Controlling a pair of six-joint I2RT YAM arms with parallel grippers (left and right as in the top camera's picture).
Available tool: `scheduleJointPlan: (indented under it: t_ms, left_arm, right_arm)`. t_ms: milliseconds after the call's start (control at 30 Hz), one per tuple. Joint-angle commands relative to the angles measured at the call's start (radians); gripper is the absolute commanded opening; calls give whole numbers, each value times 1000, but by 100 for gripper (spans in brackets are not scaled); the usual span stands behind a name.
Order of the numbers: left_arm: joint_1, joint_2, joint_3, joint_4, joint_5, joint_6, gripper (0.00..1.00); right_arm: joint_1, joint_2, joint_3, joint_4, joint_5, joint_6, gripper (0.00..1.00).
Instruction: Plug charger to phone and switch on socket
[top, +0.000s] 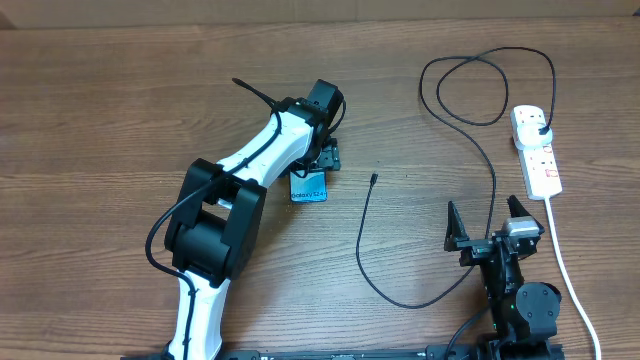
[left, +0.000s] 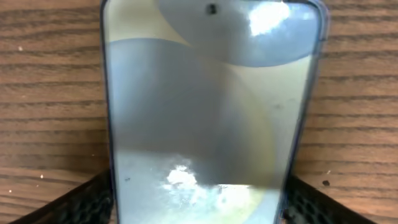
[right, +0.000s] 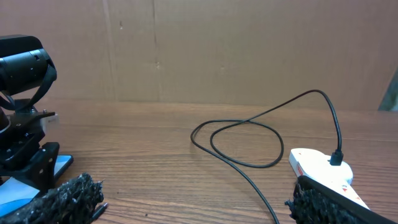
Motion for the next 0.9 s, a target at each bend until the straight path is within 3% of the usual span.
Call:
scheduleJointPlan:
  t_ms: [0, 300, 500, 867]
  left_arm:
    - [-8, 8, -32, -5, 27, -6, 83]
    - [-7, 6, -1, -31, 31, -6, 83]
    - [-5, 0, 97, -119, 90, -6, 77]
    - [22, 0, 285, -319, 302, 2, 77]
  right_arm:
    - [-6, -7, -11, 6, 2, -2, 100]
    - [-6, -7, -11, 6, 2, -2, 100]
    - [-6, -7, -11, 6, 2, -2, 100]
    - [-6, -7, -11, 6, 2, -2, 100]
